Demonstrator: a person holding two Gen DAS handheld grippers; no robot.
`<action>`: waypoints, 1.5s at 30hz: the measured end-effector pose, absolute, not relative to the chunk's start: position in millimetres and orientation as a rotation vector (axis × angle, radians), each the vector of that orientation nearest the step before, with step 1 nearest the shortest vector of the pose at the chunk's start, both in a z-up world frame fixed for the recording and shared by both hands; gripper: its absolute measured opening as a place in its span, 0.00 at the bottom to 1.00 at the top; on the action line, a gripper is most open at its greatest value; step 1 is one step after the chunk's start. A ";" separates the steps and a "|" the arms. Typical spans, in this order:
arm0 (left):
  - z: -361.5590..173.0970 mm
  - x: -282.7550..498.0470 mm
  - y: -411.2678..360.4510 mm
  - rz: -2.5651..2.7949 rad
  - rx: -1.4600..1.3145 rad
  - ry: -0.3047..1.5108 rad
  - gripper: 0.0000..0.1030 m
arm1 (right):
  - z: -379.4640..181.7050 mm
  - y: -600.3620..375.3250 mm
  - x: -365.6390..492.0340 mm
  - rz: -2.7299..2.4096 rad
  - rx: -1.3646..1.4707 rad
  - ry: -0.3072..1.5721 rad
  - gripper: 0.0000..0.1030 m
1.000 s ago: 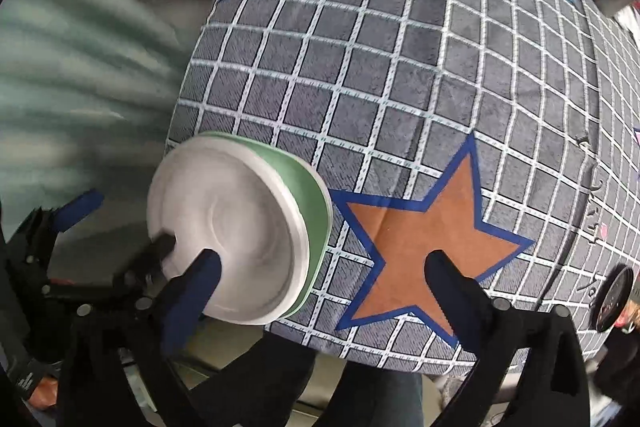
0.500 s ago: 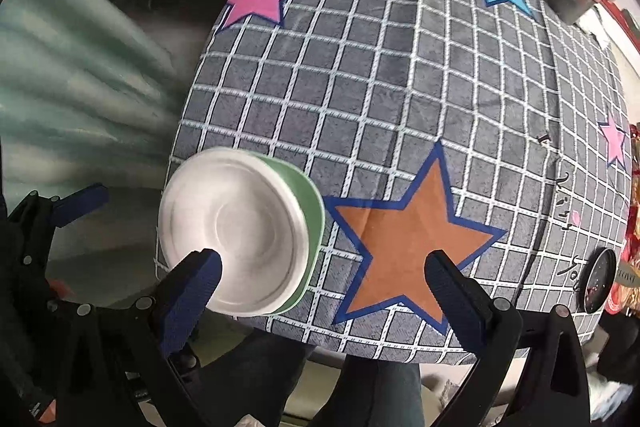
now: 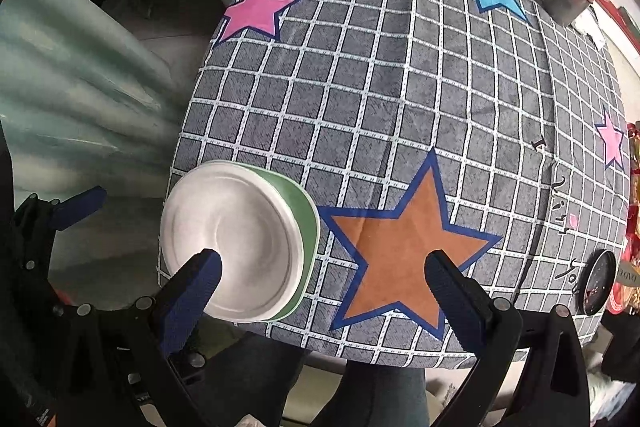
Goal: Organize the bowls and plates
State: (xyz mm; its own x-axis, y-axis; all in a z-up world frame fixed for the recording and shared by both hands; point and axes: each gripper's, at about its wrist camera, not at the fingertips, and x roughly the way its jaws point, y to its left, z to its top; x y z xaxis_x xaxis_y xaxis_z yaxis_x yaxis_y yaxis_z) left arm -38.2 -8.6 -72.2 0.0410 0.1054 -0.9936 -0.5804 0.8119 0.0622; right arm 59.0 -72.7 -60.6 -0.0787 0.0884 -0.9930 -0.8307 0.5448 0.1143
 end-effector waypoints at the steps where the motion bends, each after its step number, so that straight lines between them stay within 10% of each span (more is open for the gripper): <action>1: -71.9 -38.0 -8.3 0.550 -0.405 1.441 1.00 | -60.9 -72.8 59.2 0.866 -0.676 1.456 0.99; 45: -65.2 -19.4 -28.3 0.534 -0.381 1.420 1.00 | -39.0 -94.9 75.4 0.806 -0.604 1.400 0.99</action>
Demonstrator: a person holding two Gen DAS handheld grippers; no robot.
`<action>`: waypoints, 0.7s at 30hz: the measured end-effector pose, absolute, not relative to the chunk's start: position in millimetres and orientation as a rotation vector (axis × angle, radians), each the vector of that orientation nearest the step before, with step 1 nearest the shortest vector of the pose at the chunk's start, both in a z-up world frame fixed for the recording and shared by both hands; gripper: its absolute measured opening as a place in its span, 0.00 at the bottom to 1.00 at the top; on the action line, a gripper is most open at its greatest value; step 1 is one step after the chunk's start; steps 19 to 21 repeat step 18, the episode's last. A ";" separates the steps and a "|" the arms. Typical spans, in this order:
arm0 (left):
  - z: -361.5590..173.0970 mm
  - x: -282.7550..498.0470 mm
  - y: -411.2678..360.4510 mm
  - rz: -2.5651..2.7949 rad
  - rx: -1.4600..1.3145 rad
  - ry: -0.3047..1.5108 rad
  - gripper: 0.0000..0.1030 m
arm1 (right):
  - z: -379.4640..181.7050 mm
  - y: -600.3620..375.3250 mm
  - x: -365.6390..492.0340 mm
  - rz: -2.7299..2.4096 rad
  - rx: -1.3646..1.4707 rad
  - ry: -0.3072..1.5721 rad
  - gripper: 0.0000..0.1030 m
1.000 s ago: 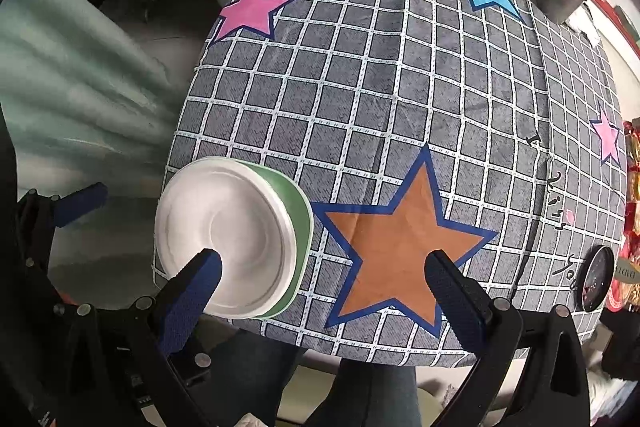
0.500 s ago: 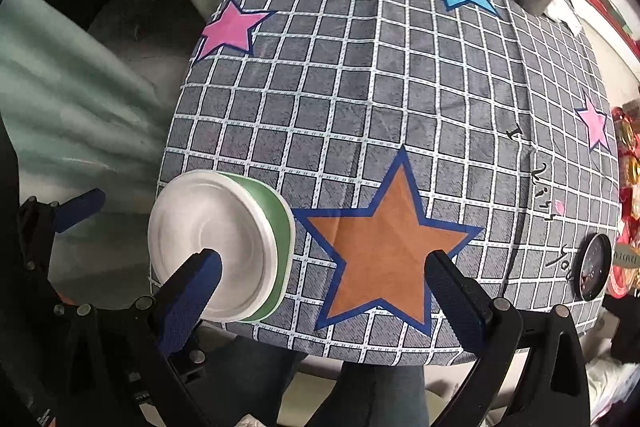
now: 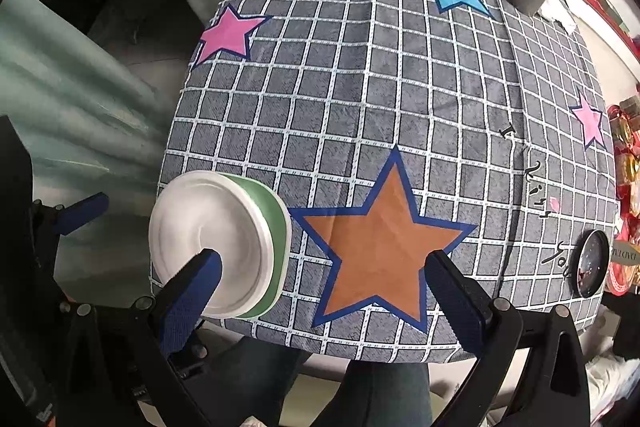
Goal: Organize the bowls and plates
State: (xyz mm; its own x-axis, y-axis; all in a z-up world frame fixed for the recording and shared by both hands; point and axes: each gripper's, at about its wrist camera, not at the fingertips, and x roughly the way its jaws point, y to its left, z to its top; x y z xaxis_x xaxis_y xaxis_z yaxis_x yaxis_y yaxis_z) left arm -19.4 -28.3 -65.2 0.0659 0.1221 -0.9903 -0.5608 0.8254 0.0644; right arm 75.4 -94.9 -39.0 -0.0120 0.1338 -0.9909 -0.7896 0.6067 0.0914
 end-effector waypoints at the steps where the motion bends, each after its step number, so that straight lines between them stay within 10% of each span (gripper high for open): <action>1: -66.7 -19.3 -28.7 0.538 -0.386 1.424 1.00 | -39.3 -94.2 74.8 0.815 -0.613 1.396 0.99; 21: -72.9 4.0 -30.0 0.709 -0.481 1.430 1.00 | -60.9 -91.8 109.7 0.958 -0.643 1.475 0.99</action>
